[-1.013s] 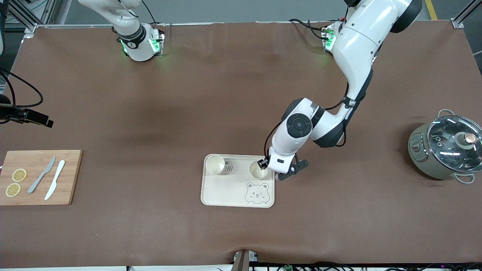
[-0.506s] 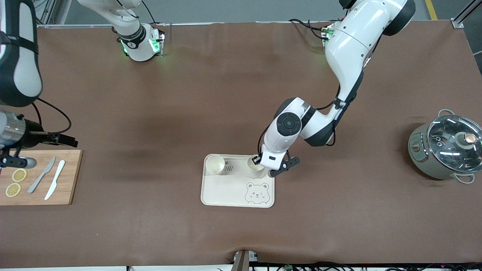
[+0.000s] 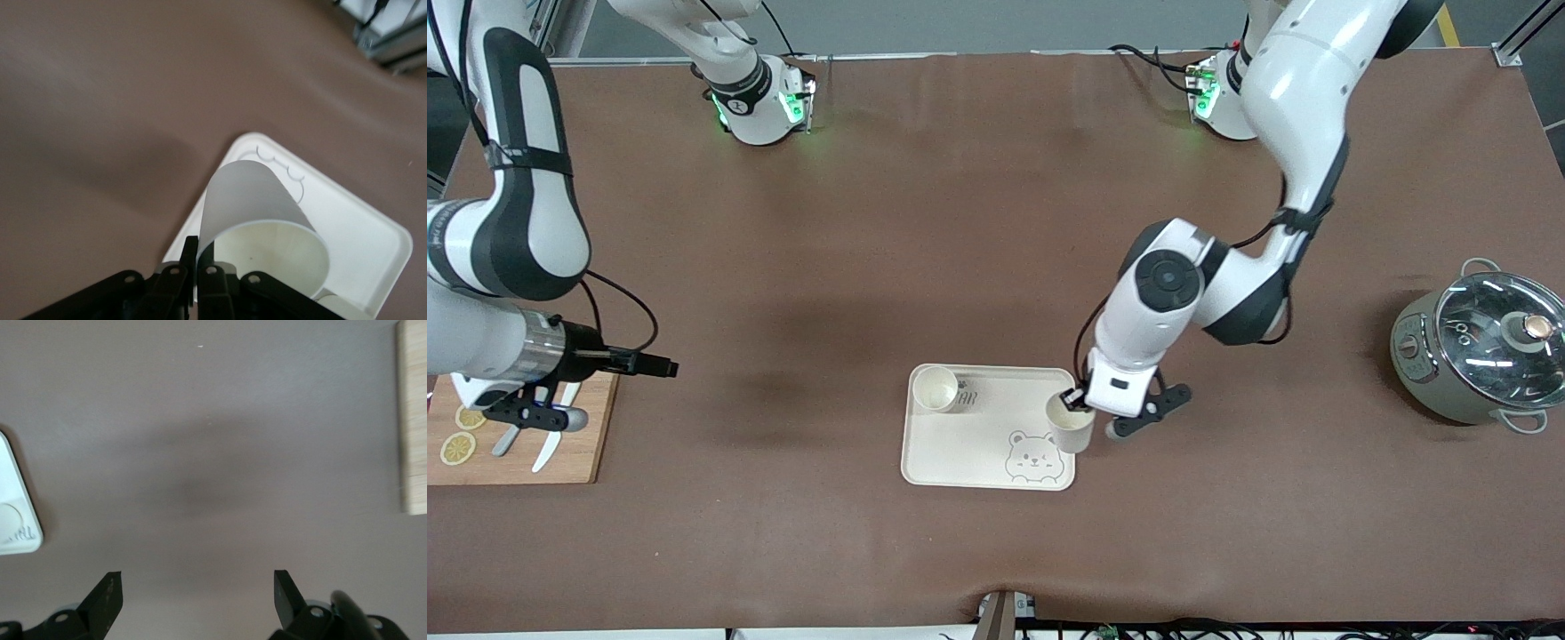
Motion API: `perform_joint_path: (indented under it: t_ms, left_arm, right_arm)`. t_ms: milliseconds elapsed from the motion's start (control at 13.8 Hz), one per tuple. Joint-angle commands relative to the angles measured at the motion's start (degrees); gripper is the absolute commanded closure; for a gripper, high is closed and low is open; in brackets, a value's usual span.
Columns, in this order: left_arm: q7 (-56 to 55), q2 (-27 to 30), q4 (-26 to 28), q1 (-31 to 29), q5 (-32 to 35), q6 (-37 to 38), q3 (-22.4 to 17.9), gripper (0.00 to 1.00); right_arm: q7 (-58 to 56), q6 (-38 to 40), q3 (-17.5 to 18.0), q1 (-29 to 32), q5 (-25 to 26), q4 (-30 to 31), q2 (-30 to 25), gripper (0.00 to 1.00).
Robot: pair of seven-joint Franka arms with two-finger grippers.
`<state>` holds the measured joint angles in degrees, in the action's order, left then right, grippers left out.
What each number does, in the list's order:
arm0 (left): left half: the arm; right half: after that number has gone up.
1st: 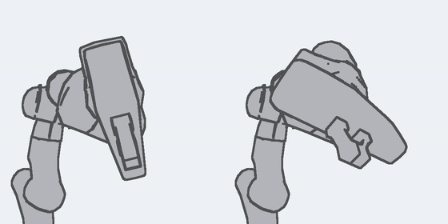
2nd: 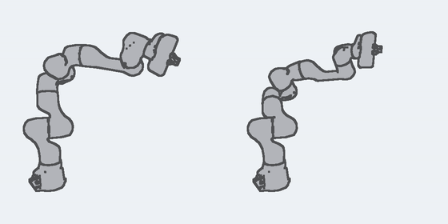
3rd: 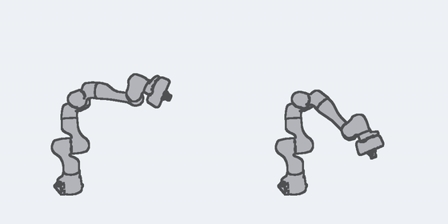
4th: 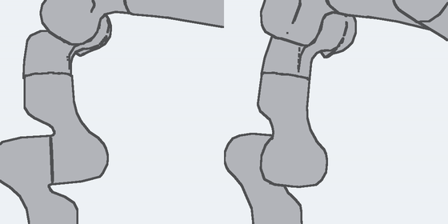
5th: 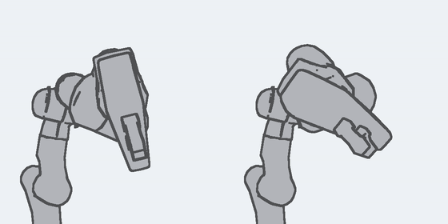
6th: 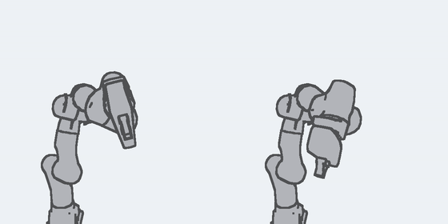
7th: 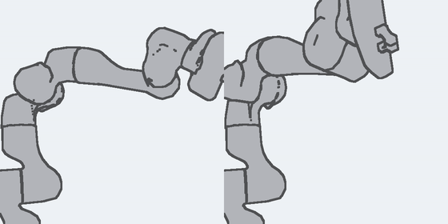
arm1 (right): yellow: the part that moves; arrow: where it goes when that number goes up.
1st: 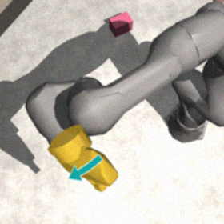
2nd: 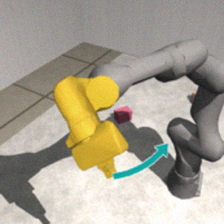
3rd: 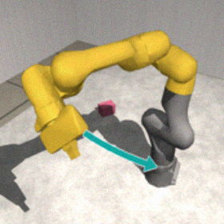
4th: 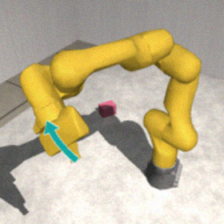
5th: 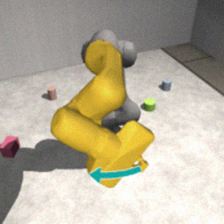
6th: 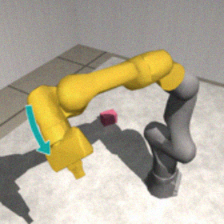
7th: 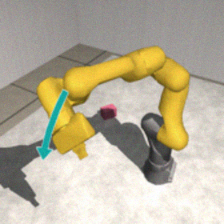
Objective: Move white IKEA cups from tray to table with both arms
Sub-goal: 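Carry the cup toward the pot while the right gripper reaches the tray, then lower the cup near the pot while the right gripper grasps the other cup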
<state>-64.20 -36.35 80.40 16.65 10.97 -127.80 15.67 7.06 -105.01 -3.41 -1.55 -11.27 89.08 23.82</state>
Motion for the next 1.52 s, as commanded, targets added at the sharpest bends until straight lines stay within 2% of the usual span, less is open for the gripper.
perform_joint_path:
  t_ms: [0,145,289,651,868,1013,1085,1302,1447]
  left_arm:
    - [0.8,7.0,2.4,-1.6,1.0,8.1,0.1,1.00]
    - [5.6,10.3,3.9,-3.0,1.0,14.4,0.1,1.00]
    - [11.7,14.7,7.6,-5.7,1.1,18.1,0.3,1.00]
    - [17.8,22.9,18.4,-12.1,0.5,20.7,0.5,1.00]
    - [18.1,24.4,24.2,-15.2,0.5,20.7,0.6,1.00]
    - [18.2,24.5,27.2,-17.4,-0.8,19.8,0.7,1.00]
    - [18.2,24.7,28.9,-17.9,-1.3,18.6,0.7,1.00]
    - [18.6,25.3,33.9,-19.0,-1.8,14.7,0.7,1.00]
    - [20.4,26.2,38.6,-22.0,-1.8,9.6,0.8,1.00]
  right_arm:
    - [7.7,-0.8,-0.2,-3.5,-1.1,-0.9,1.2,0.00]
    - [15.0,-1.5,-0.2,-6.5,-1.3,-1.2,1.8,0.00]
    - [21.3,-3.3,-0.1,-10.1,-1.5,-1.4,2.5,0.00]
    - [34.3,-11.6,-0.1,-20.3,-1.3,-1.5,7.5,0.00]
    - [42.8,-17.1,-0.1,-24.3,-1.3,-2.2,11.8,0.00]
    - [47.1,-17.9,-0.1,-26.4,-1.3,-4.8,13.8,0.02]
    - [48.0,-18.0,-0.1,-26.9,-1.4,-5.1,14.1,0.06]
    - [48.3,-19.2,0.1,-28.0,-1.5,-5.3,15.1,0.28]
    - [49.3,-21.0,0.3,-29.3,-1.5,-5.2,17.0,0.34]
